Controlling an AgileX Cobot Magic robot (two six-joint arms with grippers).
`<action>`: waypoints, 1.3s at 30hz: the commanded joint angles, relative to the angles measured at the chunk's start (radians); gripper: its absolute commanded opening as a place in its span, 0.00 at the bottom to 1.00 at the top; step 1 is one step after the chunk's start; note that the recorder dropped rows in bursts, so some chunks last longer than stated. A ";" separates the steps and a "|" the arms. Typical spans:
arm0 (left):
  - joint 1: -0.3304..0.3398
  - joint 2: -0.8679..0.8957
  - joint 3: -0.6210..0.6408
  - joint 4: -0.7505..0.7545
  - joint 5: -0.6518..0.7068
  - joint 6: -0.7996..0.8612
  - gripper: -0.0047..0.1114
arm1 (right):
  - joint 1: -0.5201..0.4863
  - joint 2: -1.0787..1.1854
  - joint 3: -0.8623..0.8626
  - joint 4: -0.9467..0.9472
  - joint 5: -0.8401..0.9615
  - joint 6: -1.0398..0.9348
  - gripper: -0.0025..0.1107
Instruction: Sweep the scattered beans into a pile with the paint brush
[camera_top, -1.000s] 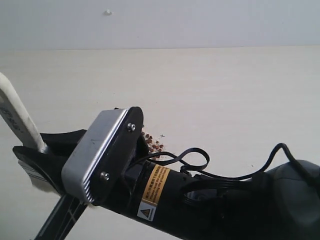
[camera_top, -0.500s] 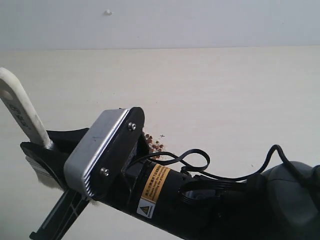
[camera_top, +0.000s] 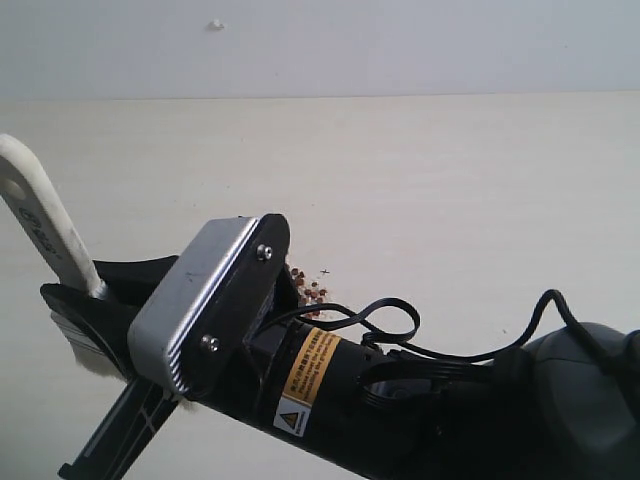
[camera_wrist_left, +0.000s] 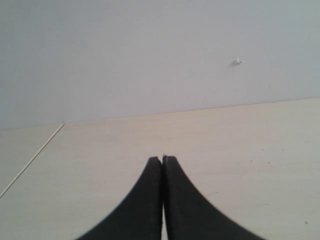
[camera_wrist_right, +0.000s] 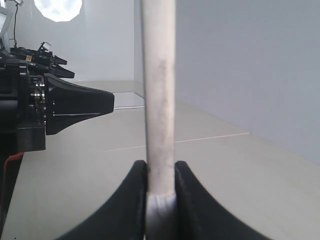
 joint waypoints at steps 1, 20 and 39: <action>0.001 -0.006 -0.001 -0.007 -0.001 0.000 0.04 | -0.004 0.000 -0.005 0.000 -0.023 0.000 0.02; 0.001 -0.006 -0.001 -0.007 -0.001 0.000 0.04 | -0.004 0.000 -0.005 0.000 -0.023 0.000 0.02; 0.001 -0.006 -0.001 -0.007 -0.001 0.000 0.04 | -0.004 0.000 -0.005 0.062 -0.006 0.000 0.02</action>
